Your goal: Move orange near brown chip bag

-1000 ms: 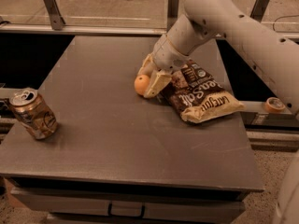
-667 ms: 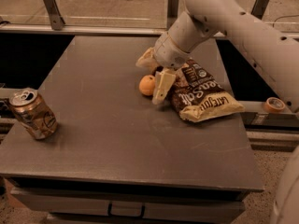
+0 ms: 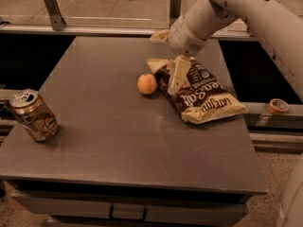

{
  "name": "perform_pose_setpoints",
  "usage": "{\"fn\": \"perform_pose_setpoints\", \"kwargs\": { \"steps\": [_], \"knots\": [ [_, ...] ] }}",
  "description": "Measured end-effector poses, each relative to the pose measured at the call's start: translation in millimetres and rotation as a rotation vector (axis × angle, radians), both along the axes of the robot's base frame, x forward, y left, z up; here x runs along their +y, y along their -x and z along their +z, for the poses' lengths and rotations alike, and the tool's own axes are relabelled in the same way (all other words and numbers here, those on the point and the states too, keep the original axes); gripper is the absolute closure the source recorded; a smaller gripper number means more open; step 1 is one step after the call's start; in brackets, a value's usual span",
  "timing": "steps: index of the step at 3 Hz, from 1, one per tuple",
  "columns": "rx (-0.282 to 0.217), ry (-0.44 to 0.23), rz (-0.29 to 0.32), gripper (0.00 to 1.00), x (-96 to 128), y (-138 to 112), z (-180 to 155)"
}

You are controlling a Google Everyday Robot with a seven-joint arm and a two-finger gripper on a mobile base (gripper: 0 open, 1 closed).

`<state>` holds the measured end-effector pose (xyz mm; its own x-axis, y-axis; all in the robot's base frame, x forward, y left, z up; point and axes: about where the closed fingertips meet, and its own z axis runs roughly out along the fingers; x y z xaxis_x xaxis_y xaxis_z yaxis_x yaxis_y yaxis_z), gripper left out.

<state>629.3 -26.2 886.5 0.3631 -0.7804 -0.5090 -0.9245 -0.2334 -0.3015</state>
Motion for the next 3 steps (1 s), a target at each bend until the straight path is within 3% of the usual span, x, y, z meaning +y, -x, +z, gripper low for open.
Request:
{"fn": "perform_pose_setpoints", "kwargs": {
  "steps": [1,2,3],
  "knots": [
    [-0.056,-0.107,-0.186,0.0,-46.5,-16.9,48.3],
    [-0.162,-0.187,-0.446,0.0,-112.2,-27.6,104.5],
    [-0.315,-0.198,-0.722,0.0,-172.9,-20.2,166.0]
  ]
}}
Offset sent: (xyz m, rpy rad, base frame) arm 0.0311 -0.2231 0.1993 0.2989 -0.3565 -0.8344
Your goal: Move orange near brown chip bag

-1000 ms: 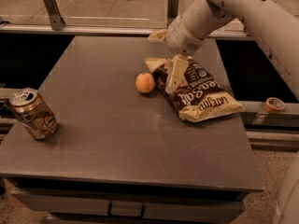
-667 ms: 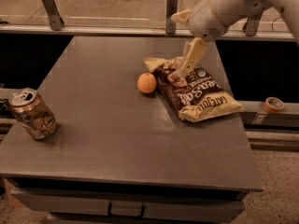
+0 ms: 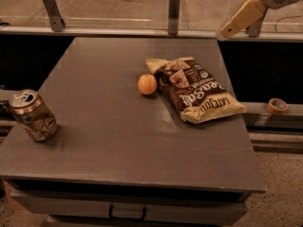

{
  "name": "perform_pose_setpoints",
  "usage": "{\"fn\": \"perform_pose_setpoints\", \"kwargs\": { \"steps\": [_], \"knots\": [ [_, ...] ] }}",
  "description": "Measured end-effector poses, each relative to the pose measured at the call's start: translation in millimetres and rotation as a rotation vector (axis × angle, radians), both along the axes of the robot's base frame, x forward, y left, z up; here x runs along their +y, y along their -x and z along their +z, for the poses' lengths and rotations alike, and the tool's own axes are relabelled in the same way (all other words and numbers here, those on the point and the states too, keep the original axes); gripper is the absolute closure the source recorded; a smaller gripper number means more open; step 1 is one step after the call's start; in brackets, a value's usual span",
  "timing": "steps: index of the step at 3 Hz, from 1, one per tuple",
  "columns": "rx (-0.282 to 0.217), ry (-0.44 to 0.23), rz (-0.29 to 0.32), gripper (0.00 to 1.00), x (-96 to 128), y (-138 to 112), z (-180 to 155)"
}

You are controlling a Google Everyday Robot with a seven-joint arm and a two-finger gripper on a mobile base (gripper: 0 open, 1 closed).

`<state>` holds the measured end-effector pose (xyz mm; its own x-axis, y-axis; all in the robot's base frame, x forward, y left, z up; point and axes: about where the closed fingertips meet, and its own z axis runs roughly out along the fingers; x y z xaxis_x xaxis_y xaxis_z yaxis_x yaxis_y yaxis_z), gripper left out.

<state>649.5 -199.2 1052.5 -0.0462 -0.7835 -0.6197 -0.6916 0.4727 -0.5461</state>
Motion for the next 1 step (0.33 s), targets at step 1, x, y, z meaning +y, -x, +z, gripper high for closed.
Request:
{"fn": "perform_pose_setpoints", "kwargs": {
  "steps": [1],
  "knots": [
    [-0.059,-0.04,-0.075,0.0,-2.2,-6.5,23.3]
  ]
}}
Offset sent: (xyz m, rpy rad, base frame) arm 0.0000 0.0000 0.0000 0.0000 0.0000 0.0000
